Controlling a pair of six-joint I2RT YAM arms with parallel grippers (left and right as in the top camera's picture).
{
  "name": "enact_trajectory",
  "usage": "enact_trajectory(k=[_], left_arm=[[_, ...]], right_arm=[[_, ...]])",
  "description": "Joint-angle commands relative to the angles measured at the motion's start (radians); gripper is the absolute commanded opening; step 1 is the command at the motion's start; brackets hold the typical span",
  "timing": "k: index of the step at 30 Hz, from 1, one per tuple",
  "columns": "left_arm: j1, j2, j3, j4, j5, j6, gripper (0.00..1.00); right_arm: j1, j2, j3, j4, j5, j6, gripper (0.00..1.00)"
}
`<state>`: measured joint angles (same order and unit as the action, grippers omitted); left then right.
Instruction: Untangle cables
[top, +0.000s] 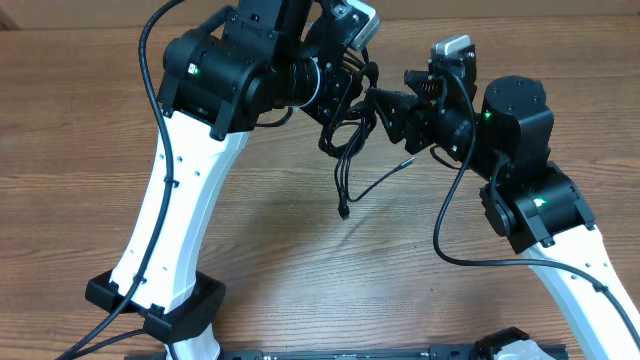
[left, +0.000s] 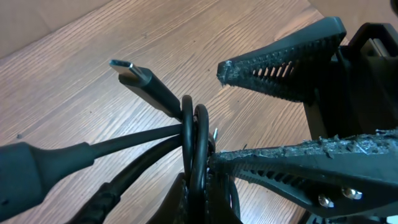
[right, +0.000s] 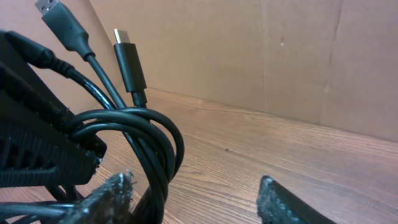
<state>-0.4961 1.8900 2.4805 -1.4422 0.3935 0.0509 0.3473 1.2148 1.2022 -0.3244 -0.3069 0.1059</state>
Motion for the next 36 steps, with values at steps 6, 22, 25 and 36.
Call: enact_trajectory(k=[6, 22, 25, 36], left_arm=[[-0.002, 0.001, 0.008, 0.032, 0.073, -0.032, 0.04], [-0.002, 0.001, 0.008, 0.034, 0.098, -0.032, 0.04], [-0.002, 0.001, 0.008, 0.035, 0.093, -0.032, 0.04], [0.049, 0.001, 0.008, 0.083, -0.047, -0.291, 0.04]], right_arm=[[0.0, 0.001, 0.016, -0.001, -0.027, 0.002, 0.62], [0.0, 0.037, 0.016, 0.0, -0.035, 0.002, 0.16], [0.0, 0.037, 0.016, 0.0, -0.035, 0.002, 0.11], [-0.001, 0.002, 0.016, -0.009, -0.098, 0.025, 0.04]])
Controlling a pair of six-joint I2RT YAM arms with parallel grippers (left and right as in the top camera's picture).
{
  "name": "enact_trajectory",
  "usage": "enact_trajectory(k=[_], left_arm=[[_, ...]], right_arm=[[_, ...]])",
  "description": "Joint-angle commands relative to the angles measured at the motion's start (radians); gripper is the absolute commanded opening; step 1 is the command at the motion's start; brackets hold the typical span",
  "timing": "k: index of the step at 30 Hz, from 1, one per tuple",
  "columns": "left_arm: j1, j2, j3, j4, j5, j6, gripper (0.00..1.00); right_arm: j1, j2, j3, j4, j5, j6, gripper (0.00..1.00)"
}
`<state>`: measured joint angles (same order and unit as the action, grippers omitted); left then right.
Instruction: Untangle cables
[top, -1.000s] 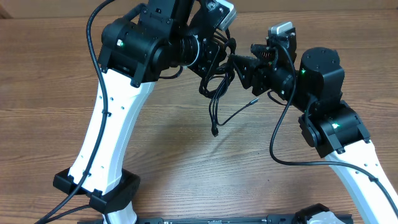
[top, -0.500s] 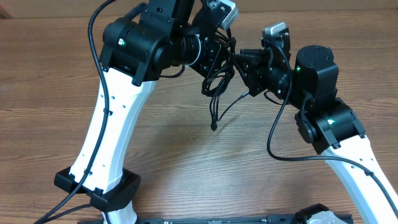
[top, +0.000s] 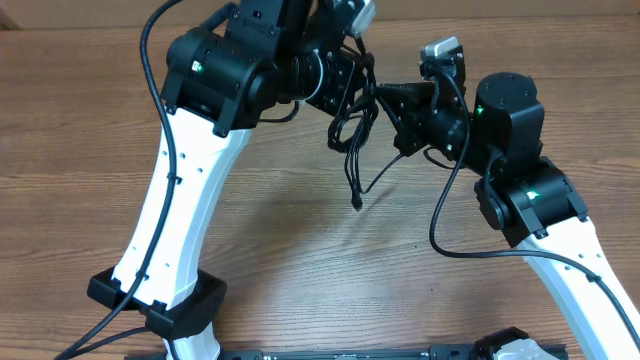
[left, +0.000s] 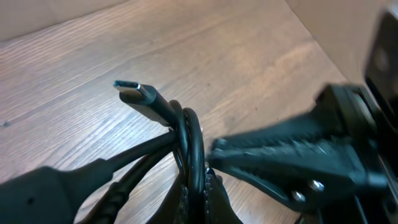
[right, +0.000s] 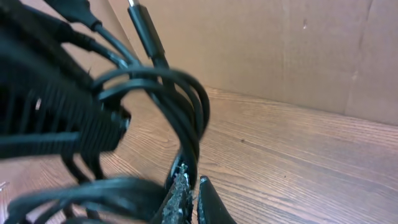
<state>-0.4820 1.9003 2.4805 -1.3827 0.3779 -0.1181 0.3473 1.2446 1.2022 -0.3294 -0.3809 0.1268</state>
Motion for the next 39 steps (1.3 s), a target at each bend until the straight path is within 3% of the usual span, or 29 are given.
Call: enact_trajectory(k=[1, 5, 9, 14, 16, 19, 27, 29, 32, 39], left_arm=[[0.045, -0.009, 0.008, 0.027, -0.024, -0.131, 0.04], [0.092, -0.009, 0.008, 0.032, 0.066, -0.128, 0.04], [0.097, -0.009, 0.008, 0.015, 0.173, 0.029, 0.04], [0.076, -0.009, 0.008, -0.061, 0.196, 0.208, 0.04], [0.068, -0.009, 0.008, -0.076, 0.197, 0.228, 0.04], [0.053, -0.009, 0.008, -0.075, 0.212, 0.228, 0.04], [0.005, -0.009, 0.008, -0.042, 0.277, 0.205, 0.04], [0.002, -0.009, 0.008, -0.034, 0.277, 0.177, 0.04], [0.004, -0.009, 0.008, -0.019, 0.277, 0.145, 0.04], [0.005, -0.009, 0.008, 0.009, 0.276, 0.113, 0.04]], right_arm=[[-0.001, -0.035, 0.016, -0.011, -0.024, 0.003, 0.04], [-0.001, -0.056, 0.016, -0.032, -0.024, -0.005, 0.04], [-0.001, -0.058, 0.016, -0.013, -0.001, -0.004, 0.06], [-0.001, -0.058, 0.016, 0.023, -0.002, -0.004, 0.35], [-0.001, -0.058, 0.016, 0.033, -0.002, -0.004, 0.42], [-0.001, -0.058, 0.016, 0.036, -0.002, -0.004, 0.44], [0.0, -0.057, 0.016, 0.032, -0.005, -0.004, 0.43], [0.0, -0.056, 0.016, 0.031, -0.005, -0.004, 0.34], [-0.001, -0.055, 0.016, 0.021, -0.001, -0.004, 0.07], [-0.001, -0.055, 0.016, -0.026, 0.024, -0.004, 0.04]])
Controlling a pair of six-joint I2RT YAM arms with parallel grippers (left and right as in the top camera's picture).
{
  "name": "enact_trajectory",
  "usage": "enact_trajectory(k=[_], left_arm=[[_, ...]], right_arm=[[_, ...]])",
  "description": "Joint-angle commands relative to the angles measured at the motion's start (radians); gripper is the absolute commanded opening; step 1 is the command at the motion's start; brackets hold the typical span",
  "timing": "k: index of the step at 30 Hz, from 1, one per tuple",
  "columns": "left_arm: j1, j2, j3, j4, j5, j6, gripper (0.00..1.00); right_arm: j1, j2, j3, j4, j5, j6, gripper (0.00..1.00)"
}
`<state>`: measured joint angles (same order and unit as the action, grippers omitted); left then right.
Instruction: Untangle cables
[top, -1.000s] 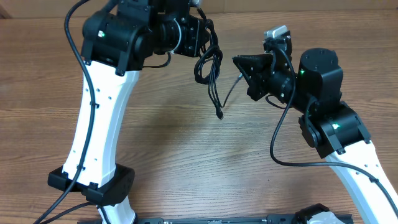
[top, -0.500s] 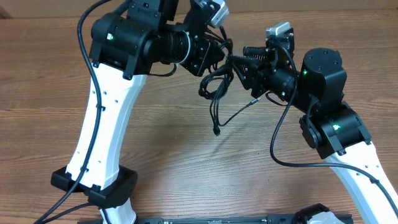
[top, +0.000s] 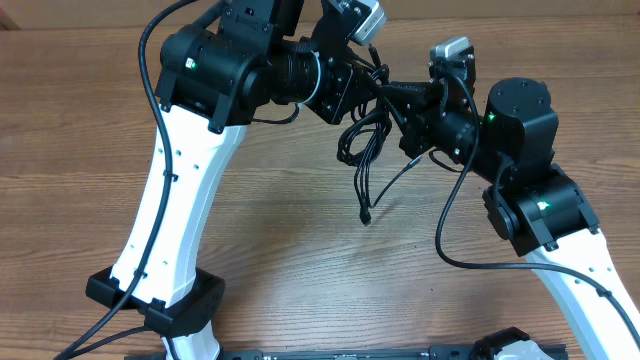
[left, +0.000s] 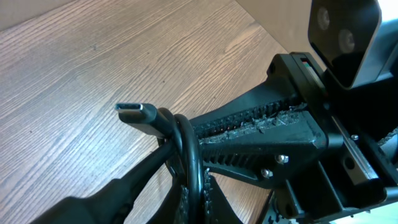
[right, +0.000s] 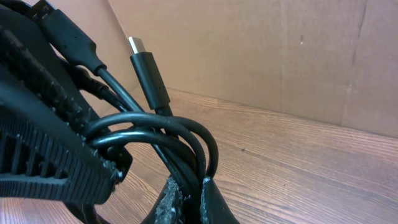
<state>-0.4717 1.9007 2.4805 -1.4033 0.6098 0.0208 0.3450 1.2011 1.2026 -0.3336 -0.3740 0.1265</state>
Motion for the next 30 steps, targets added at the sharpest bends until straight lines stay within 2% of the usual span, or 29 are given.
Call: enact_trajectory(k=[1, 5, 9, 12, 20, 25, 30], left_arm=[[-0.006, -0.01, 0.008, 0.033, 0.041, -0.028, 0.04], [-0.005, -0.01, 0.008, 0.053, -0.034, -0.071, 0.04], [0.009, -0.01, 0.008, 0.065, -0.219, -0.254, 0.04], [0.031, -0.01, 0.009, 0.066, -0.278, -0.349, 0.04], [0.077, -0.01, 0.008, 0.06, -0.285, -0.388, 0.04], [0.081, -0.01, 0.008, 0.049, -0.388, -0.452, 0.04], [0.08, -0.01, 0.008, 0.037, -0.391, -0.451, 0.04]], right_arm=[[0.002, -0.012, 0.016, -0.024, 0.017, -0.004, 0.04], [0.002, -0.012, 0.016, -0.037, 0.013, -0.004, 0.04], [0.002, -0.012, 0.016, -0.052, -0.021, -0.012, 0.04], [0.002, -0.012, 0.016, -0.047, -0.078, -0.034, 0.04], [0.002, -0.012, 0.016, -0.042, -0.085, -0.034, 0.04], [0.002, -0.018, 0.016, -0.024, -0.138, -0.034, 0.04], [0.002, -0.023, 0.016, -0.008, -0.144, -0.034, 0.04]])
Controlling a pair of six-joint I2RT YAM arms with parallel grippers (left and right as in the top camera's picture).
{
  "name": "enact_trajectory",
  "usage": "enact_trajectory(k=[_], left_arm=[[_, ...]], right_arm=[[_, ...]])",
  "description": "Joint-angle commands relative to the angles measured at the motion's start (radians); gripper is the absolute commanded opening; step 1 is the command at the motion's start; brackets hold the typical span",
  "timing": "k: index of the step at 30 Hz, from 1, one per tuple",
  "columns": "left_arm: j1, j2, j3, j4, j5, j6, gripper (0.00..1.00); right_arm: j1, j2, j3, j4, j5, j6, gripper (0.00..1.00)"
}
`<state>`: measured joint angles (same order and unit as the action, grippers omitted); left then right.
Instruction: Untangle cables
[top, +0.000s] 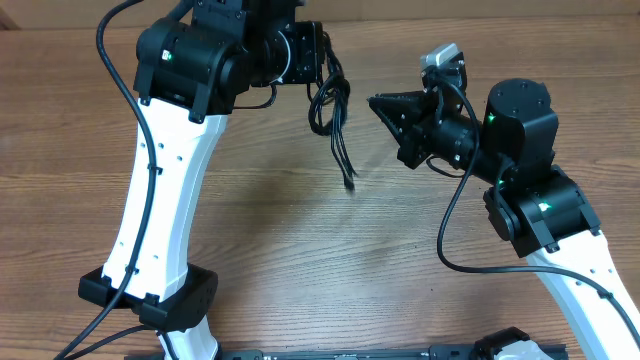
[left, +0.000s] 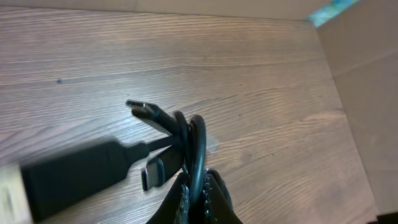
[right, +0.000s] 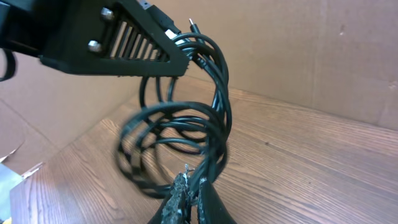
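A tangled bundle of black cables (top: 335, 120) hangs above the wooden table from my left gripper (top: 316, 58), which is shut on it. In the left wrist view the fingertips (left: 198, 182) pinch a loop, with a USB-C plug (left: 146, 111) sticking out beyond. My right gripper (top: 376, 102) points left, just right of the bundle, with its jaws closed. In the right wrist view the gripper (right: 191, 182) is shut on a strand, and the blurred coils (right: 183, 118) rise from it to the left finger (right: 118, 43).
The wooden table (top: 300, 270) lies under both arms. A cardboard wall (right: 298, 50) stands behind. The right arm's own black lead (top: 447, 235) loops down beside its white link.
My left gripper has moved left and away from the right one, taking the bundle with it. The coils now stretch between the two grippers. Both are still shut.
At first my left gripper held the bundle while the right one was open beside it. Then the right was shut on a strand. The two grippers stayed close together, and now they are apart with the coils drawn out between them.
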<state>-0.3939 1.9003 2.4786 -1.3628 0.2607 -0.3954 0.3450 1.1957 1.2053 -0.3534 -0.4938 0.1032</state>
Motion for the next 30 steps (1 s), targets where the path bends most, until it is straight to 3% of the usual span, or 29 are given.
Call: enact_trajectory(k=[1, 5, 10, 14, 16, 22, 30], left_arm=[[0.003, -0.009, 0.01, -0.009, -0.04, -0.034, 0.04], [0.003, -0.009, 0.01, -0.024, 0.019, 0.065, 0.04], [0.002, -0.009, 0.01, -0.061, 0.321, 0.472, 0.04], [0.001, -0.009, 0.01, -0.171, 0.42, 0.781, 0.04], [0.001, -0.009, 0.01, -0.214, 0.42, 0.869, 0.04], [0.001, -0.009, 0.01, -0.204, 0.443, 0.848, 0.04], [0.001, -0.009, 0.01, -0.09, 0.444, 0.627, 0.04]], right_arm=[[0.002, -0.017, 0.013, 0.012, -0.024, -0.01, 0.04], [0.002, -0.017, 0.013, 0.012, -0.022, -0.011, 0.04], [0.002, -0.017, 0.013, 0.012, 0.055, -0.011, 0.05], [0.002, -0.017, 0.013, 0.023, 0.103, -0.011, 0.2], [0.002, -0.017, 0.013, 0.031, 0.105, -0.023, 0.28], [0.002, -0.016, 0.013, 0.025, 0.104, -0.026, 0.36], [0.002, -0.016, 0.013, -0.013, 0.096, -0.026, 0.36]])
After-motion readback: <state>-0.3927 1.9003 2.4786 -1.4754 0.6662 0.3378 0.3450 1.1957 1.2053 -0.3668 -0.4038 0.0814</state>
